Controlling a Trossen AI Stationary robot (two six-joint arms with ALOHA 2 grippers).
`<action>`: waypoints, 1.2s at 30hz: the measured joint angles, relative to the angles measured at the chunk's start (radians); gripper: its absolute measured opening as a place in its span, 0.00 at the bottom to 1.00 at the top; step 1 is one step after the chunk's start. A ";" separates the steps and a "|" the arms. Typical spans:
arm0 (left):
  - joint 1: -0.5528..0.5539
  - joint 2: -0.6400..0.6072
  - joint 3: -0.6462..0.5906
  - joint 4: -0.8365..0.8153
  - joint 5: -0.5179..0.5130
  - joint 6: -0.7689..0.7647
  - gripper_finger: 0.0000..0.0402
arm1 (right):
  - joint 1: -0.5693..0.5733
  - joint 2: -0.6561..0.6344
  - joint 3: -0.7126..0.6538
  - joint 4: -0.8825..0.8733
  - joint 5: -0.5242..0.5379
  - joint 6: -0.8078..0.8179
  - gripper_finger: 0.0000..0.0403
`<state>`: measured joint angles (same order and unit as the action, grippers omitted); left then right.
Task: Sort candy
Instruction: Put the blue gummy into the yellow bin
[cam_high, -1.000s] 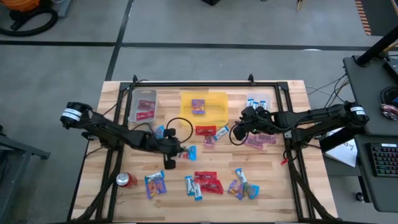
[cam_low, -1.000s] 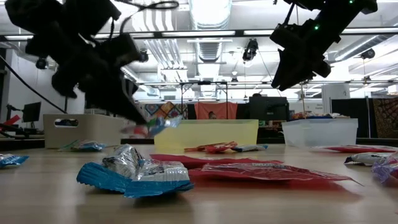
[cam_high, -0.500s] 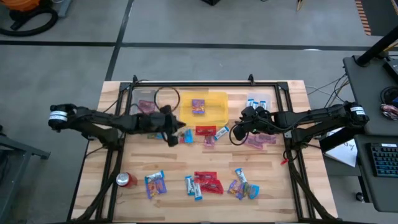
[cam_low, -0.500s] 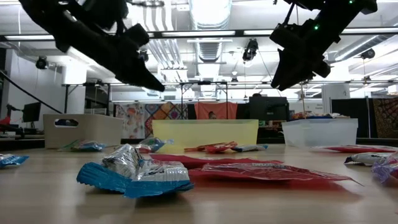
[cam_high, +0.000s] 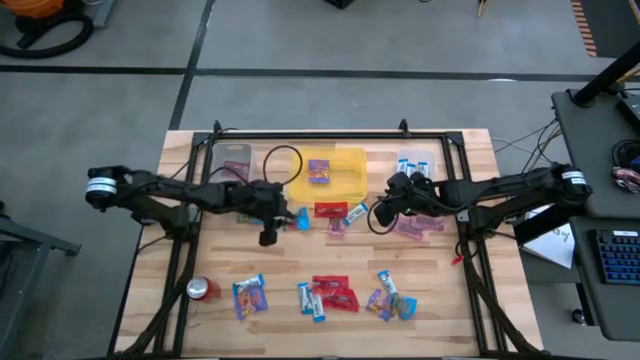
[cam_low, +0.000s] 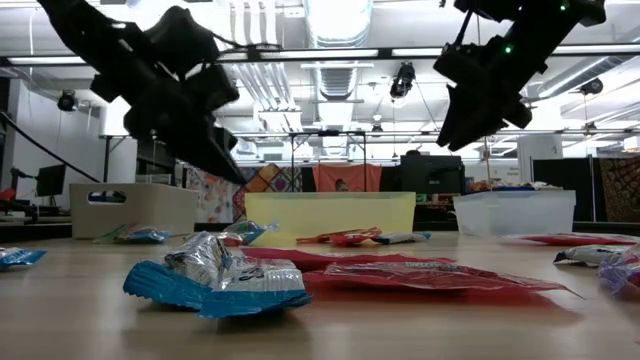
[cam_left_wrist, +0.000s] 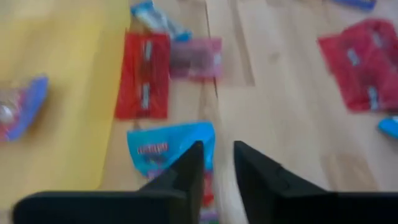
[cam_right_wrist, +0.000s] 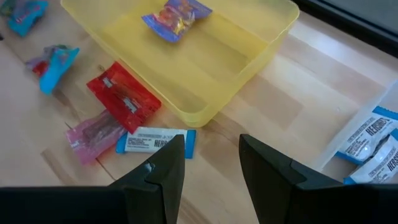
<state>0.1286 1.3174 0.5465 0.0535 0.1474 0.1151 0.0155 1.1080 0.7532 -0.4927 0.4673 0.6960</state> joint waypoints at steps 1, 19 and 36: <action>-0.002 0.010 0.000 -0.004 -0.005 -0.002 0.25 | 0.000 0.008 0.000 0.001 0.000 0.000 0.36; 0.001 0.273 0.001 0.136 -0.185 -0.052 0.48 | 0.000 0.063 -0.002 0.005 -0.005 0.000 0.36; -0.001 0.160 -0.003 0.109 -0.085 -0.066 0.06 | 0.000 0.063 -0.002 0.005 -0.006 0.000 0.36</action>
<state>0.1276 1.4777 0.5432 0.1626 0.0622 0.0494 0.0158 1.1706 0.7513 -0.4877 0.4618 0.6956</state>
